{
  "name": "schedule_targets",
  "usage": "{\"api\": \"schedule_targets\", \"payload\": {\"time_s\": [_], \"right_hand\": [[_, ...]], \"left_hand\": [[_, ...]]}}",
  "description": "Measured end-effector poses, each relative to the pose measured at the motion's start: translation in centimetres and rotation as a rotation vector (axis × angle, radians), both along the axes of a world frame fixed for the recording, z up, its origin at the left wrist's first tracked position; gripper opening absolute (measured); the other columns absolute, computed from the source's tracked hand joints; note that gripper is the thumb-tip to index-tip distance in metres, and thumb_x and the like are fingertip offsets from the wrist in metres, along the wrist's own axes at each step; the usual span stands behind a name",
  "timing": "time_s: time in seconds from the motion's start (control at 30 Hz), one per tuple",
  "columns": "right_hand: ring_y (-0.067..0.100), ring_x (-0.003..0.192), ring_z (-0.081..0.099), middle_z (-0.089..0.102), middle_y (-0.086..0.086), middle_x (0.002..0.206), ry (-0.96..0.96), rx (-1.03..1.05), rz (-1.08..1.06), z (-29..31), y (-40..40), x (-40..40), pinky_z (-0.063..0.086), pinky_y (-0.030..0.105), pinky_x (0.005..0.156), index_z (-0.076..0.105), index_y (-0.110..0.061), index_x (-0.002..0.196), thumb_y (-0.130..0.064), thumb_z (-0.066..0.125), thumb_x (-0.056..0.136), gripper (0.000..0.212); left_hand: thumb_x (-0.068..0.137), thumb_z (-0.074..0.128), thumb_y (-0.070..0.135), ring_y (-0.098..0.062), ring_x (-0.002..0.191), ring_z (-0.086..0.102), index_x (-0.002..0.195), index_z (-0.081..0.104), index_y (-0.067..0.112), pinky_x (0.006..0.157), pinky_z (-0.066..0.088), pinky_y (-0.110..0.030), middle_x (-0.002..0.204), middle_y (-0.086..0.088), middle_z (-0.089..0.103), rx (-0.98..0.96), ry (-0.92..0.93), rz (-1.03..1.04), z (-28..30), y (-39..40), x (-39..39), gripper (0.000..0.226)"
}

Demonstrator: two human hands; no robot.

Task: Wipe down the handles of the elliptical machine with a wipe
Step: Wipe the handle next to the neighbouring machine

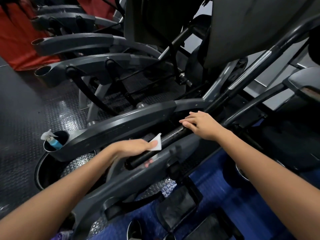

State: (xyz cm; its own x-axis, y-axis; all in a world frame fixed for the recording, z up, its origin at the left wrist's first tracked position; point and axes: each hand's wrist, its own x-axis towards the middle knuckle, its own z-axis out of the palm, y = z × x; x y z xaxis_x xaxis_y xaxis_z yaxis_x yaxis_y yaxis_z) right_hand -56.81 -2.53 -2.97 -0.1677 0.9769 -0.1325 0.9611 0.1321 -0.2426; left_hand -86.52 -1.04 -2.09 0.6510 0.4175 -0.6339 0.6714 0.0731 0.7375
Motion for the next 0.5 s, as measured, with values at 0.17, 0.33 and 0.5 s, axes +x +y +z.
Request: {"api": "schedule_targets", "payload": {"time_s": [0.17, 0.33, 0.5], "right_hand": [[0.018, 0.148, 0.028, 0.055, -0.009, 0.144, 0.002, -0.009, 0.004, 0.2, -0.1, 0.0, 0.015, 0.037, 0.119, 0.057, -0.032, 0.139, -0.046, 0.036, 0.105, 0.042], [0.018, 0.148, 0.028, 0.052, -0.006, 0.146, 0.002, -0.024, 0.015, 0.6, -0.1, -0.1, 0.015, 0.037, 0.12, 0.055, -0.031, 0.141, -0.046, 0.037, 0.104, 0.044], [0.019, 0.147, 0.03, 0.05, -0.003, 0.149, -0.208, 0.024, 0.055, 1.5, 0.4, 1.9, 0.016, 0.036, 0.121, 0.05, -0.03, 0.145, -0.044, 0.034, 0.106, 0.045]], "left_hand": [[0.099, 0.034, 0.061, -0.022, 0.08, 0.071, 0.096, 0.066, 0.004, 0.091, 0.052, -0.041, 0.094, -0.012, 0.074, 0.368, 0.082, -0.139, -0.5, 1.2, 6.0, 0.066], [0.1, 0.043, 0.05, -0.036, 0.097, 0.063, 0.114, 0.046, 0.011, 0.069, 0.039, -0.038, 0.114, -0.009, 0.064, 1.009, 0.253, -0.142, -1.0, -2.8, 5.2, 0.041], [0.1, 0.04, 0.055, -0.032, 0.098, 0.063, 0.116, 0.046, 0.014, 0.073, 0.038, -0.036, 0.111, -0.008, 0.065, 0.858, 0.308, -0.144, -1.2, -3.0, 0.5, 0.045]]}}
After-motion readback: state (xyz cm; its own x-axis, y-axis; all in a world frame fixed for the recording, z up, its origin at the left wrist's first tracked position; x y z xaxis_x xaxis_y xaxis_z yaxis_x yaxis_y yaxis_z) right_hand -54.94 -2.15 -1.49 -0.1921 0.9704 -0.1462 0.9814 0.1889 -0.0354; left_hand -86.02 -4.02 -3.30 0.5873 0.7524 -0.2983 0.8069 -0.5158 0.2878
